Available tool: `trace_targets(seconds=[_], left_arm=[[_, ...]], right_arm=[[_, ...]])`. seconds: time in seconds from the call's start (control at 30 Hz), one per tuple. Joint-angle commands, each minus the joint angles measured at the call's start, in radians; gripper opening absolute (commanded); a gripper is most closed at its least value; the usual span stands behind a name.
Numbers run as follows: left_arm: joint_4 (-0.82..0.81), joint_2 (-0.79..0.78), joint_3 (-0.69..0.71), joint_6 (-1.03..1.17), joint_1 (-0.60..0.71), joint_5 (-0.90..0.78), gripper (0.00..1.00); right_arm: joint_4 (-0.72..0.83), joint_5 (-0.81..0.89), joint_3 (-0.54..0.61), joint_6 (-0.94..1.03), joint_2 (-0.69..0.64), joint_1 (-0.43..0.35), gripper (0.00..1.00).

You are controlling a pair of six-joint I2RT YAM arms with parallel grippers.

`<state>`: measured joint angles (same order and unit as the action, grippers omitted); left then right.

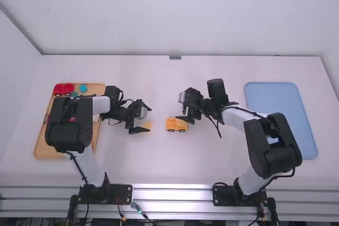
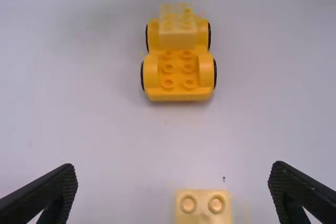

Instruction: Assemble lego blocks to make yellow taxi

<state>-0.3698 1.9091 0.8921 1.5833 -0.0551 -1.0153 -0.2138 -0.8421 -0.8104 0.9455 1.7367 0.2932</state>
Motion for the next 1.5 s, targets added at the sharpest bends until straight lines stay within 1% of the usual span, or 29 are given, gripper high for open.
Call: trace_targets(seconds=[0.0,0.03,0.1,0.23,0.3,0.4,0.47,0.67,0.8,0.87,0.93,1.0,1.2,1.27,1.3,1.47], left_arm=[[0.022,0.008,-0.042,-0.020,-0.019,0.007,0.93],[0.055,0.008,-0.063,-0.026,-0.022,0.007,0.90],[0.110,0.008,-0.093,-0.049,-0.024,-0.005,0.91],[0.245,0.008,-0.145,-0.164,-0.024,0.011,0.90],[0.278,0.010,-0.162,-0.174,-0.024,0.011,0.86],[0.272,0.010,-0.163,-0.174,-0.024,0.020,0.80],[0.270,0.016,-0.164,-0.174,-0.024,0.041,0.73],[0.248,0.058,-0.139,-0.146,-0.024,0.030,0.72],[0.231,0.089,-0.116,-0.134,-0.024,0.029,0.68],[0.194,0.093,-0.104,-0.087,-0.024,0.029,0.61],[0.174,0.093,-0.097,-0.058,-0.024,0.032,0.57],[0.169,0.093,-0.099,-0.037,-0.024,0.042,0.49],[0.187,0.093,-0.107,-0.039,-0.024,0.041,0.38],[0.209,0.093,-0.116,-0.038,-0.024,0.040,0.36],[0.219,0.093,-0.119,-0.039,-0.024,0.040,0.32],[0.234,0.093,-0.126,-0.042,-0.024,0.037,0.31]], right_arm=[[0.005,-0.060,-0.020,0.002,-0.011,-0.019,0.99],[0.006,-0.070,-0.020,0.002,-0.011,-0.023,0.99],[0.006,-0.084,-0.020,0.002,-0.011,-0.027,0.99],[0.013,-0.085,-0.020,0.002,-0.011,-0.027,0.99],[0.016,-0.085,-0.020,0.003,-0.011,-0.026,0.99],[0.017,-0.085,-0.020,0.003,-0.011,-0.018,0.99],[0.017,-0.084,-0.020,0.003,-0.011,-0.019,0.99],[0.017,-0.078,-0.020,0.002,-0.011,-0.012,0.99],[0.016,-0.079,-0.020,0.003,-0.011,-0.013,0.99],[0.016,-0.078,-0.020,0.002,-0.011,-0.011,0.99],[0.017,-0.078,-0.020,0.002,-0.011,-0.008,0.99],[0.016,-0.078,-0.020,0.002,-0.011,-0.014,0.99],[0.013,-0.077,-0.020,0.002,-0.011,-0.004,0.99],[0.013,-0.078,-0.020,0.002,-0.011,-0.005,0.99],[0.013,-0.077,-0.020,0.002,-0.011,-0.005,0.99],[0.018,-0.078,-0.020,0.002,-0.011,-0.014,0.99]])
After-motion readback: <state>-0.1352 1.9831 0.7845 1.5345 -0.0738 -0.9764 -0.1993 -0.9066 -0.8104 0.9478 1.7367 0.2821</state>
